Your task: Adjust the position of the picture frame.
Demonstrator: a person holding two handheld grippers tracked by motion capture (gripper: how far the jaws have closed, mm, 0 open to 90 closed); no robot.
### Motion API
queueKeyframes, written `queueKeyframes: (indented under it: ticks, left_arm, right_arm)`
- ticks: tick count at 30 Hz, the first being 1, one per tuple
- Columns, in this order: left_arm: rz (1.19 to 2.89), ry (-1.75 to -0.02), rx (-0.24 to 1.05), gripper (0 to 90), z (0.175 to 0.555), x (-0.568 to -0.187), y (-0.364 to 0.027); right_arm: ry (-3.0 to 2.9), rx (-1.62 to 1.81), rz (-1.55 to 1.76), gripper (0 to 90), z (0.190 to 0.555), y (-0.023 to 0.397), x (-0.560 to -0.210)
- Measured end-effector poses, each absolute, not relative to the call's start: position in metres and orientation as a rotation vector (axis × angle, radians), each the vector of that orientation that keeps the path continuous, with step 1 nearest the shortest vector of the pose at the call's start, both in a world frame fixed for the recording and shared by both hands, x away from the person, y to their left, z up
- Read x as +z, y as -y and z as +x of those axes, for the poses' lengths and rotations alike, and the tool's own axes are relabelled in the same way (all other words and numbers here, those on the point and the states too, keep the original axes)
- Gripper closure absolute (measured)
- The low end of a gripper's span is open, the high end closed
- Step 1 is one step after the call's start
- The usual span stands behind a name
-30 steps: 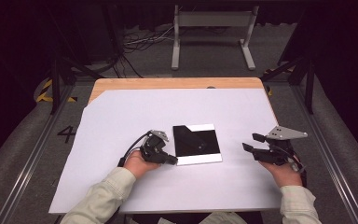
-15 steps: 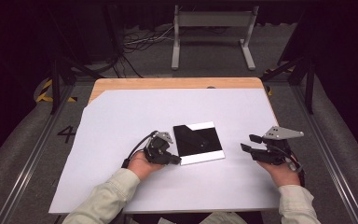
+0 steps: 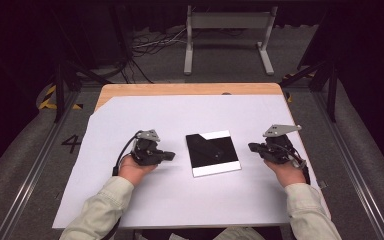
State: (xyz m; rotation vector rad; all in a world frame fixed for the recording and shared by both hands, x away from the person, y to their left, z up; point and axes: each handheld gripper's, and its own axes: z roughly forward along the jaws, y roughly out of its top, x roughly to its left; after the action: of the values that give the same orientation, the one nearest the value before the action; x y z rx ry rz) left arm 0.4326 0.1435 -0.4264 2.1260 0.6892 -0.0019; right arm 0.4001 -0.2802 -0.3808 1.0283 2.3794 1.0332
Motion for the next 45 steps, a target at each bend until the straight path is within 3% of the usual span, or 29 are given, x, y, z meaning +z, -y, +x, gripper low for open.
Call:
queueKeyframes:
  ticks: [13,45]
  left_arm:
    - [1.963,-0.734,0.179,89.1,0.433,-0.420,-0.195]
    - [1.959,-0.771,0.195,88.5,0.435,-0.422,-0.201]
  right_arm:
    - [-2.399,1.000,1.091,90.0,0.435,0.259,-0.373]
    - [-2.386,0.769,1.316,90.0,0.516,0.222,-0.415]
